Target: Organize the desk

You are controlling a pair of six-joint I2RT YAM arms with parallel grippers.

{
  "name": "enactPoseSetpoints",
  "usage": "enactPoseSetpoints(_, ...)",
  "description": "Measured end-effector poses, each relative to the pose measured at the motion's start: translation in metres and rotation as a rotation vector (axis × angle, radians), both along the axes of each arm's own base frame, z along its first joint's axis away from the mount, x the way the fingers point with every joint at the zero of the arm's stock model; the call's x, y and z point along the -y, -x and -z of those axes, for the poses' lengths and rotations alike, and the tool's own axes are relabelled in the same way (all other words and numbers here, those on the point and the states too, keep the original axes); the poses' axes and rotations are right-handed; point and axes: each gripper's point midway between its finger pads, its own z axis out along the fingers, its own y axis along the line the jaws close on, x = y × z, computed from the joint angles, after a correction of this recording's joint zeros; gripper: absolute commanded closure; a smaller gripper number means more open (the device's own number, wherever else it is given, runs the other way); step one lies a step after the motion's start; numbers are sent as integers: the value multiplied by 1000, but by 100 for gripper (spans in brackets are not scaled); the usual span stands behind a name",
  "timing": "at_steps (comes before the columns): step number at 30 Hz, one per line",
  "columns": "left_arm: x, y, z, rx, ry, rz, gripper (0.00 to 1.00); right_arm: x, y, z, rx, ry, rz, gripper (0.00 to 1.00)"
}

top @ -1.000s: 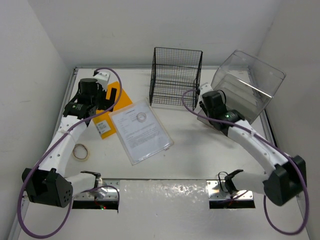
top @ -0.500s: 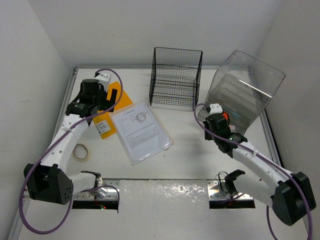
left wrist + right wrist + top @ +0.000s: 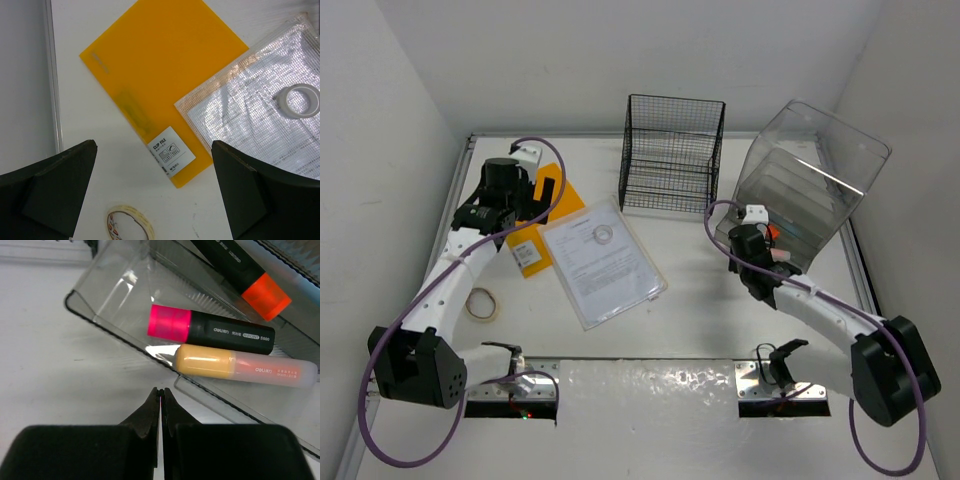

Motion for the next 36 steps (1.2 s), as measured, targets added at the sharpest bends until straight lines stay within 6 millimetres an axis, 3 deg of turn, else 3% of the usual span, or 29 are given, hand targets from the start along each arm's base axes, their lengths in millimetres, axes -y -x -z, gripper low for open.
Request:
enactPoseSetpoints(5,-1,0,0,-1,-3,-3,0,15,-2,12,-31,47,56,100)
enactPoseSetpoints(14,-3,-1,-1,4,-17,-8,0,41,-14,3,24,91,144,100)
enactPoseSetpoints(22,-6,-1,-1,1,-33,-13,0,75,-23,7,49,184,198,100)
enactPoseSetpoints(36,-9,-1,2,-11,-48,-25,0,98,-54,2,60,402,138,100)
